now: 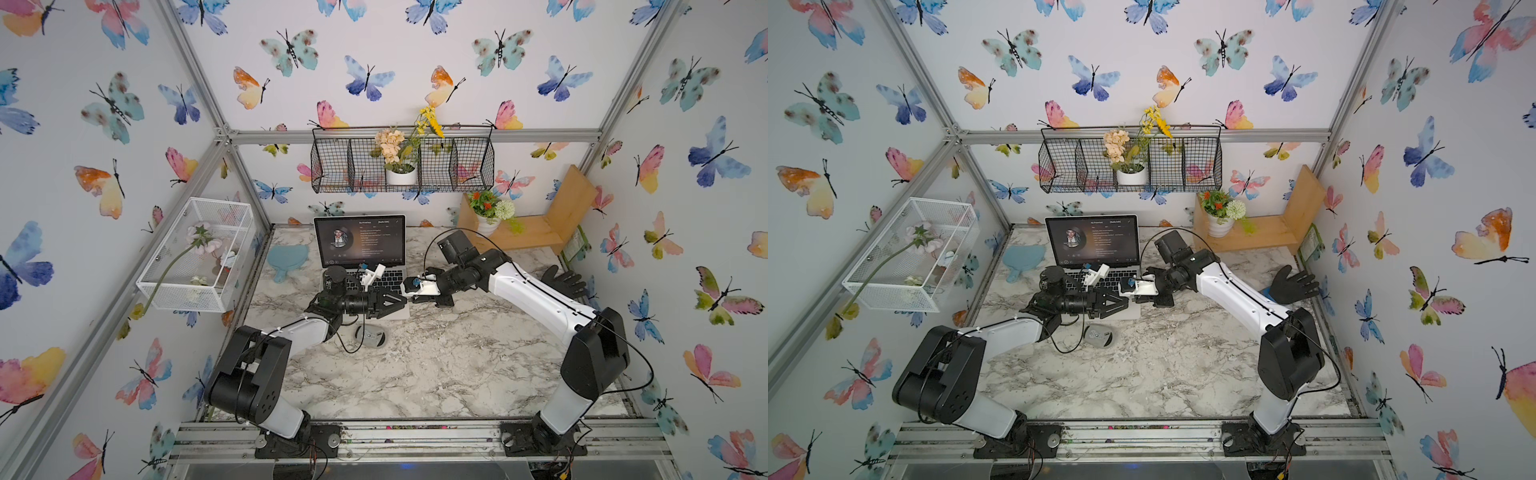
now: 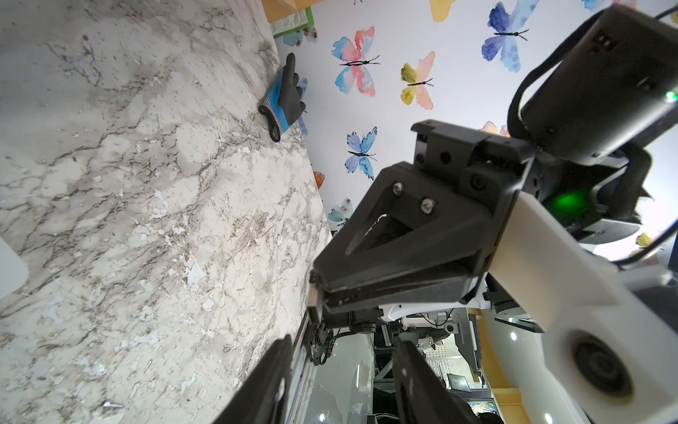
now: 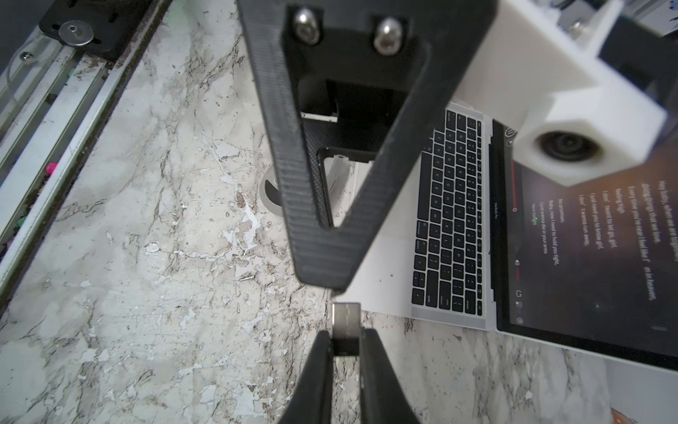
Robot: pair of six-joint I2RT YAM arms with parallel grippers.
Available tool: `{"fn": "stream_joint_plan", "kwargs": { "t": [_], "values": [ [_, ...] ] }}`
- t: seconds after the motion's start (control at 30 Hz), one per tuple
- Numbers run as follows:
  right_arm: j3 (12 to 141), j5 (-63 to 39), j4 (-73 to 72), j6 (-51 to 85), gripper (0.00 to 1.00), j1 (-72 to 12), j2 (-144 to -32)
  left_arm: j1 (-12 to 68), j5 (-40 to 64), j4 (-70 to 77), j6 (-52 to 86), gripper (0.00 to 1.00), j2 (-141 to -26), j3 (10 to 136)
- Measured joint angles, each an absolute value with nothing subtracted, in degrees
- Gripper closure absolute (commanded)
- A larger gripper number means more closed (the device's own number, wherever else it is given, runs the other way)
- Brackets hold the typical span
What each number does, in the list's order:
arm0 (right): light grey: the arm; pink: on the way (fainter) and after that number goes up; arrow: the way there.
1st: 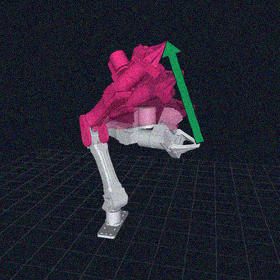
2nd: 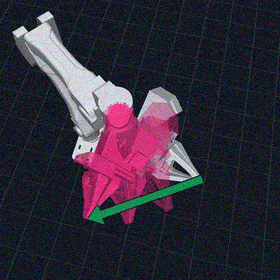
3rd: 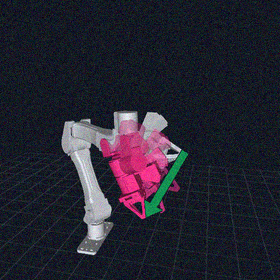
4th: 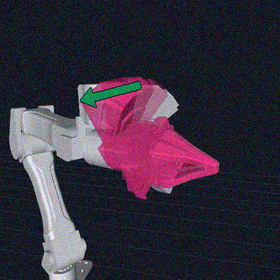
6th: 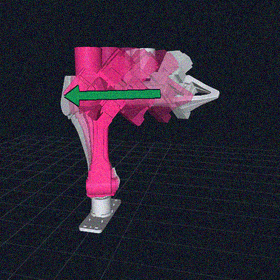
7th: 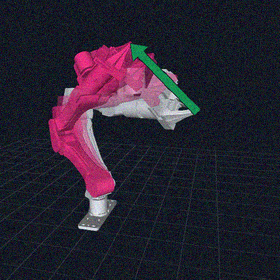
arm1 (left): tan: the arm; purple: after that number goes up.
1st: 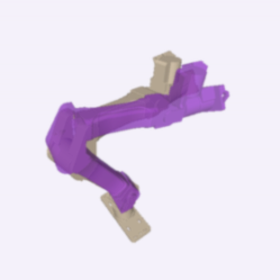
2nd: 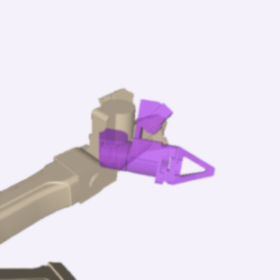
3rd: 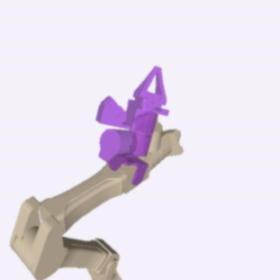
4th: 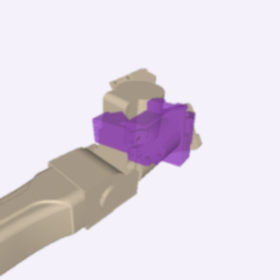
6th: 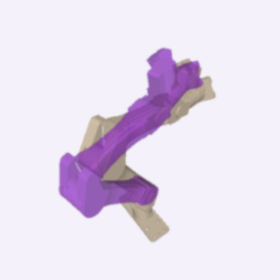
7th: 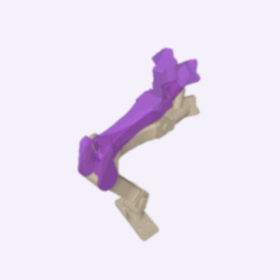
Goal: Remove the wireless mouse receiver from the laptop
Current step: Pick up the USB plug at the center of the board.
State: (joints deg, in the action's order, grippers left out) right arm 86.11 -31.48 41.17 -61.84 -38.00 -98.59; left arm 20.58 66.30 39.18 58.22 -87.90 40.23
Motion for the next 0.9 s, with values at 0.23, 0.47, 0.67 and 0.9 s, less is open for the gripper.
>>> {"fn": "stream_joint_plan", "kwargs": {
  "t": [0.23, 0.47, 0.67, 0.9],
  "values": [
    [86.98, -31.59, 41.1, -61.49, 0.85, -38.35, -98.59, 21.15, 66.3, 41.67, 59.94, 0.56, -88.47, 40.51],
    [87.5, -31.62, 41.12, -61.25, 0.85, -38.41, -98.59, 21.41, 66.3, 44.56, 62.19, 0.6, -89.23, 40.51],
    [87.72, -31.88, 41.1, -61.04, 0.86, -38.65, -98.59, 21.45, 66.3, 45.58, 62.96, 0.64, -89.23, 40.51],
    [87.81, -32.25, 41.1, -61.01, 0.87, -38.74, -98.59, 21.45, 66.28, 45.63, 63.05, 0.72, -89.52, 40.51]
  ]
}}
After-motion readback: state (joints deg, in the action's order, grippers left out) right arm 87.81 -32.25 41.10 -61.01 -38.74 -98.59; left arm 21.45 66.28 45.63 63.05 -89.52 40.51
